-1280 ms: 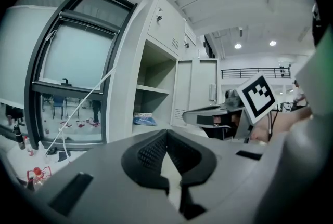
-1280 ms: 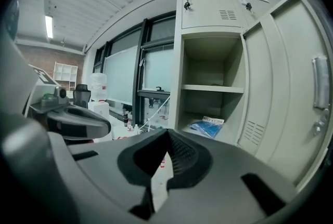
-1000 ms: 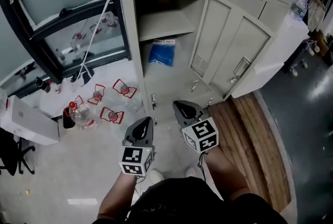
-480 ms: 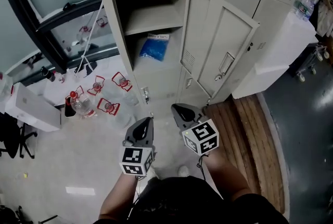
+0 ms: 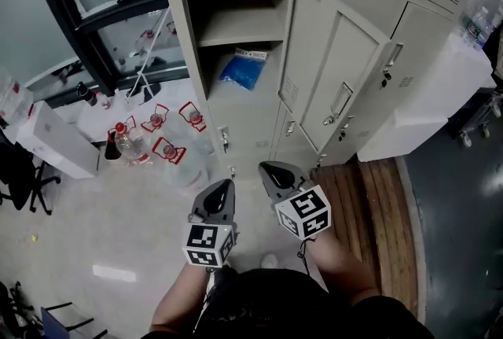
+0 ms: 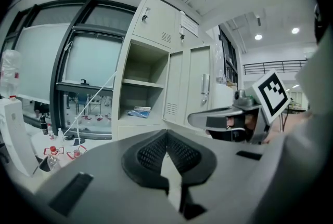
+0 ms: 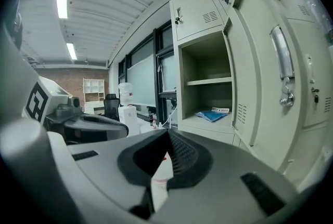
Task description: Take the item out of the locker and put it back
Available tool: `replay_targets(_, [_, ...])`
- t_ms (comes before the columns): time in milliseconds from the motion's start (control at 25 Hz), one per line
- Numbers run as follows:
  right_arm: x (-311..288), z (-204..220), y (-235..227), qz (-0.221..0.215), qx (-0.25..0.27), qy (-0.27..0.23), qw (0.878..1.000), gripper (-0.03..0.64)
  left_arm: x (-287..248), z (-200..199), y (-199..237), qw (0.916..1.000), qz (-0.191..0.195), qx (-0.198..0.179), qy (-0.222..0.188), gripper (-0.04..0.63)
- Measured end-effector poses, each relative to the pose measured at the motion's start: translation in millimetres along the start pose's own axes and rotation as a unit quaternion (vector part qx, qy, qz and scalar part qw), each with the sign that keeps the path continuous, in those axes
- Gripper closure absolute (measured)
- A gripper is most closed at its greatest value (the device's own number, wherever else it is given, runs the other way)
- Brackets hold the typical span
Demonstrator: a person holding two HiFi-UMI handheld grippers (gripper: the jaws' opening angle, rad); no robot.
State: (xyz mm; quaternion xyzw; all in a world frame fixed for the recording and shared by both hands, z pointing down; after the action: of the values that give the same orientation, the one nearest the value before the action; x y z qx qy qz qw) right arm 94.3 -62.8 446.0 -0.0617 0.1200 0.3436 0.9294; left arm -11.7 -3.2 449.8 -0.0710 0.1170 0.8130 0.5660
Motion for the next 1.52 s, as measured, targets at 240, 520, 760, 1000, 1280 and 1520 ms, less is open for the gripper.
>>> replay_targets(240, [3.2,2.3,-3.1,-0.015,0.004,-0.002,1.000,0.617,0.2,1.5,-7.2,0.9999,-0.015,0.002,-0.004,0.591])
replay_targets(520, [6.9,6.8,-6.4,-0.020,0.005,0.001,1.000,0.617,-1.1,5.2,-14.8,0.9998,-0.019,0.006,-0.001,0.591])
replay_targets(760, [8.0,9.9,-8.8,-0.022,0.005,0.003,1.000,0.617,-3.6,5.8,-16.1,0.9997,-0.021,0.007,-0.003,0.591])
replay_targets(1000, [10.1,7.9,-9.3,-0.024,0.007,0.001,1.000,0.617,-4.6,5.0,-18.9,0.9997,-0.021,0.006,-0.004,0.591])
replay_targets(1280, [11.6,7.5,-10.3,-0.025,0.009,0.000,1.000,0.617,-5.2,5.5,-21.8,0.9998,-0.021,0.005,-0.003,0.591])
replay_targets(1520, [12.7,5.8,-9.6,-0.027,0.011,-0.002,1.000,0.617,-4.5,3.8,-22.6,0.9997,-0.022,0.003,-0.004,0.591])
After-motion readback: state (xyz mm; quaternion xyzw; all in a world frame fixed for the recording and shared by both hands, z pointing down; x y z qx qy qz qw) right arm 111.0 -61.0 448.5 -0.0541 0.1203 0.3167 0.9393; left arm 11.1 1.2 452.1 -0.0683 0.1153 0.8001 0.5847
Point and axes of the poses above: the fingertips, and each gripper's own axes: x backward along the fingers, y to its left, z out of its underside, the point moved 4 cm from there along x, backward along the fingers, and after that the axes turned 2 degrees about z, right-handed, at the moved point
